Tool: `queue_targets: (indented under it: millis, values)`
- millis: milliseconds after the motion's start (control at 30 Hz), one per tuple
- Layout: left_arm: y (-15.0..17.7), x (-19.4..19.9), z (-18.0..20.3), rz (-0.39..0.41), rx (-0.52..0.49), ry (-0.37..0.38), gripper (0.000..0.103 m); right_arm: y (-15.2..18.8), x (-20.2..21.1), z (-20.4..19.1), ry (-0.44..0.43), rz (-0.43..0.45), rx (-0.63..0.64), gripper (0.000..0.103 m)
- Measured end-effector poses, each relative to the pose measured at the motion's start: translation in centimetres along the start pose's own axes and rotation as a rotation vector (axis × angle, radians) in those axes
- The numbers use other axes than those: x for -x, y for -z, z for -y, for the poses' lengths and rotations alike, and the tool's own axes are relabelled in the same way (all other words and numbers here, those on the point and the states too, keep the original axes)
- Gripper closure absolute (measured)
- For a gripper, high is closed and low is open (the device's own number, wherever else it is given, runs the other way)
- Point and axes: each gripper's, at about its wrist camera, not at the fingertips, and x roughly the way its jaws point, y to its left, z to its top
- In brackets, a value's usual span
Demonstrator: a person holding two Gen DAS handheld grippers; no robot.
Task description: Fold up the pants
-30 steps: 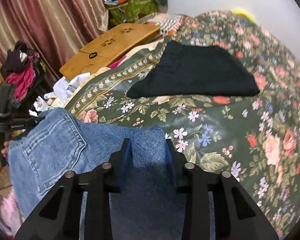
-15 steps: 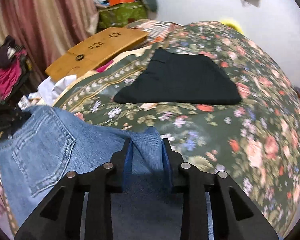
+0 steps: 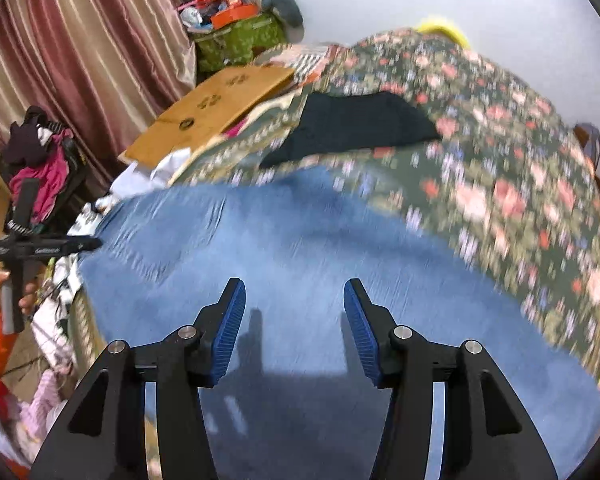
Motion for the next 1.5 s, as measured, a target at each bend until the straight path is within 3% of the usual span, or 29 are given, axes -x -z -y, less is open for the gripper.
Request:
queue_targets:
  millis: [100,167,400,567,700,833,933,1033,1133,1300,1433,1500]
  values:
    - [1.4,0.4,0.3,0.042,-0.039,-0.038,0.041,2.9,-1.6,-0.2,-0.014,-0.088,-0.023,0.053]
    - [2.0,0.4,0.2,0.051,-0.061,-0.074,0.041,4.7,-1.1,-0.6,0.005,-0.031,-0.019,0.053]
    - [2.3,0.4,0.3,0.053,-0.077,-0.145,0.038,6.8,1.5,0.3,-0.045,-0.015,-0.099,0.053]
    - [1.2,3.4,1.8,0.072,-0.122,-0.17,0.044,8.4,4.2,1.7,-0.034,0.008,-0.124,0.055]
    - [0.0,6.4,5.1,0.159,-0.17,-0.121,0.043,9.5,7.5,5.5,0.04,0.093,-0.224,0.055]
    - [-1.1,6.7,10.7,0.193,-0.254,-0.073,0.042,11.1,9.5,12.4,0.181,0.175,-0.38,0.054]
    - [-1.2,4.7,14.7,0.174,-0.306,-0.055,0.041,13.2,8.7,17.3,0.276,0.142,-0.493,0.054]
    - [-0.7,1.8,17.2,0.126,-0.319,-0.052,0.041,16.7,6.7,21.0,0.298,0.037,-0.593,0.054]
    - [0.0,-0.9,18.2,0.066,-0.315,-0.06,0.041,19.6,7.4,20.8,0.257,0.077,-0.567,0.057]
    - [0.2,-1.0,19.1,0.075,-0.33,-0.1,0.041,21.6,10.4,21.2,0.314,0.107,-0.617,0.055]
    - [-0.1,0.5,20.1,0.096,-0.333,-0.093,0.041,23.8,13.8,25.5,0.428,0.218,-0.761,0.055]
    - [-0.3,1.0,20.8,0.114,-0.33,-0.075,0.04,24.4,14.1,28.1,0.439,0.246,-0.845,0.055]
